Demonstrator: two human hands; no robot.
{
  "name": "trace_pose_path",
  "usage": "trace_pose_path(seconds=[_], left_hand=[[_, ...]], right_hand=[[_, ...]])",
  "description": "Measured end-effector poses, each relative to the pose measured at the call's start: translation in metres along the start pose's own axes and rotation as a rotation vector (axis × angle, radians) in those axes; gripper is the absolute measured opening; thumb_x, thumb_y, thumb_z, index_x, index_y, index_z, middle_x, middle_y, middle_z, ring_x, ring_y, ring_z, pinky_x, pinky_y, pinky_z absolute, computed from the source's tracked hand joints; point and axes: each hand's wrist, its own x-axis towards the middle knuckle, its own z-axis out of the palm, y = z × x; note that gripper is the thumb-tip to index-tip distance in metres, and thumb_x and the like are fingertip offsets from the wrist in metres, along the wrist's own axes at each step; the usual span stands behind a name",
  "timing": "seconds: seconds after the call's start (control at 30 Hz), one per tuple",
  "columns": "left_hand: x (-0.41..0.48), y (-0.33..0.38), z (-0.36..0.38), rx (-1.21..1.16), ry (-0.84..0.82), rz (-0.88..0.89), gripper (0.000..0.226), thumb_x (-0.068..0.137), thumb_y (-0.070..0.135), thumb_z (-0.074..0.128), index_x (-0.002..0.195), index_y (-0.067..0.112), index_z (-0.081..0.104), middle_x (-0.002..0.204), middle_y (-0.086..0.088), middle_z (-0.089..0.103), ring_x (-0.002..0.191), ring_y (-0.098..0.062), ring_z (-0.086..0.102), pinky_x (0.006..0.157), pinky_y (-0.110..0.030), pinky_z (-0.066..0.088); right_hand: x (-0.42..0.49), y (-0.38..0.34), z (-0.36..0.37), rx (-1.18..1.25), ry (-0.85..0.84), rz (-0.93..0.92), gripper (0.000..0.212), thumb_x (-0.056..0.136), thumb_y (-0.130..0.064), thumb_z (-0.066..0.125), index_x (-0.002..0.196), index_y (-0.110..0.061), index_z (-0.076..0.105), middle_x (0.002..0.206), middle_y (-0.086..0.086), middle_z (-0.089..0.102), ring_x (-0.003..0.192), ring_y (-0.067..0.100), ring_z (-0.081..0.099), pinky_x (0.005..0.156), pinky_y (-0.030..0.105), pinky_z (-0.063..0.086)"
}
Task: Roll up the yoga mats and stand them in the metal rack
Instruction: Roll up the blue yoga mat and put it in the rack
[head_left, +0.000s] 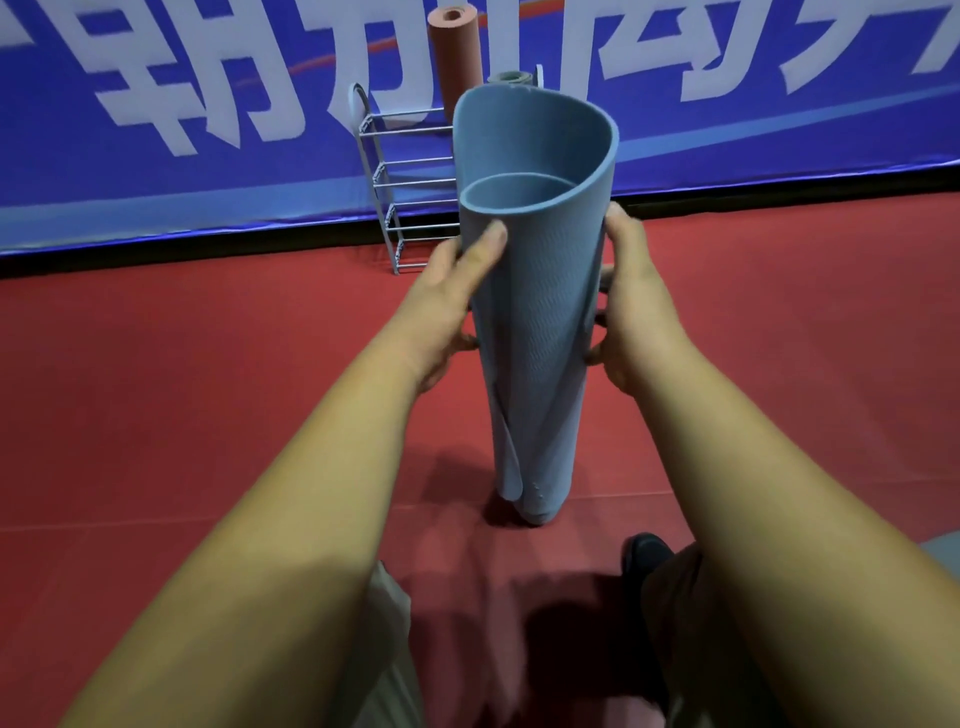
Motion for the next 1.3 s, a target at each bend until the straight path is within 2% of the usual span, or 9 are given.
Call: trace_pose_path(seconds=[0.1,0.2,0.27,0.4,0.7,0.83,1.07,1.2,1.3], left_hand=[[0.002,0.022,0.012,-0.041,0.051,-0.04,0.083,0.077,0.093,0.058,0.134,0.033,0.066,0.119,0.015,0.078,0.107,-0.014,0.076,0.088,-0.053,0.06],[0.007,0.03,0.023,-0.118,0.058,-0.053,0.063,0.102,0.074,0.04,0.109,0.022,0.074,0.074,0.01,0.079,0.07,-0.012,0.076,0.058,-0.027,0.057],[0.018,0.034,0.03,-0.101,0.134,-0.08,0.059,0.093,0.07,0.055,0.118,0.02,0.074,0.089,0.005,0.082,0.077,-0.016,0.078,0.059,-0.027,0.056],[0.046,0.018,0.026,-0.167,0.267,-0.135,0.084,0.061,0.077,0.062,0.127,0.027,0.071,0.116,-0.004,0.08,0.105,-0.031,0.077,0.096,-0.055,0.057],[0.036,0.007,0.032,-0.167,0.263,-0.094,0.078,0.068,0.073,0.055,0.126,0.025,0.072,0.114,-0.006,0.081,0.107,-0.033,0.077,0.094,-0.054,0.059],[0.061,-0.042,0.027,-0.143,0.321,-0.176,0.083,0.063,0.083,0.059,0.125,0.029,0.07,0.116,-0.004,0.079,0.109,-0.034,0.075,0.102,-0.059,0.054],[0.047,-0.042,0.036,-0.076,0.299,-0.201,0.08,0.066,0.076,0.059,0.122,0.02,0.066,0.1,-0.002,0.073,0.088,-0.029,0.068,0.073,-0.044,0.048],[0.035,-0.014,0.031,0.005,0.208,-0.171,0.033,0.099,0.051,0.052,0.091,0.021,0.065,0.058,0.012,0.066,0.045,-0.005,0.061,0.056,-0.027,0.046],[0.046,-0.009,0.028,-0.039,0.211,-0.167,0.031,0.103,0.045,0.055,0.101,0.019,0.073,0.079,0.005,0.08,0.057,-0.006,0.073,0.057,-0.023,0.053]], right_hand=[[0.013,-0.007,0.001,0.019,0.113,-0.133,0.036,0.09,-0.053,0.049,0.079,-0.03,0.075,0.085,-0.009,0.075,0.081,0.02,0.061,0.078,0.044,0.047],[0.025,-0.016,-0.001,0.015,0.215,-0.167,0.033,0.083,-0.046,0.047,0.067,-0.026,0.066,0.069,-0.009,0.063,0.074,0.02,0.049,0.074,0.044,0.04],[0.024,-0.02,0.001,0.065,0.138,-0.146,0.051,0.086,-0.066,0.047,0.072,-0.026,0.075,0.078,-0.011,0.074,0.077,0.015,0.063,0.078,0.039,0.048],[0.024,-0.024,0.007,0.001,0.033,-0.143,0.058,0.083,-0.081,0.052,0.092,-0.034,0.085,0.099,-0.007,0.083,0.1,0.018,0.078,0.102,0.051,0.057],[0.029,-0.029,0.006,-0.133,0.051,-0.113,0.053,0.081,-0.073,0.042,0.056,-0.035,0.068,0.066,-0.01,0.06,0.075,0.021,0.055,0.076,0.041,0.039],[0.035,-0.012,0.005,-0.195,0.061,-0.076,0.055,0.086,-0.069,0.036,0.068,-0.027,0.067,0.073,-0.002,0.065,0.08,0.024,0.057,0.076,0.041,0.04],[0.037,-0.001,-0.007,-0.061,0.002,-0.003,0.04,0.102,-0.055,0.044,0.08,-0.03,0.067,0.057,-0.016,0.063,0.055,0.009,0.057,0.063,0.031,0.039],[0.037,-0.003,-0.011,-0.02,-0.101,0.018,0.038,0.1,-0.063,0.052,0.1,-0.032,0.074,0.08,-0.013,0.078,0.053,0.001,0.068,0.065,0.032,0.045],[0.038,-0.003,-0.003,-0.025,-0.093,0.036,0.036,0.099,-0.061,0.056,0.106,-0.031,0.075,0.089,-0.01,0.082,0.058,0.002,0.072,0.069,0.033,0.046]])
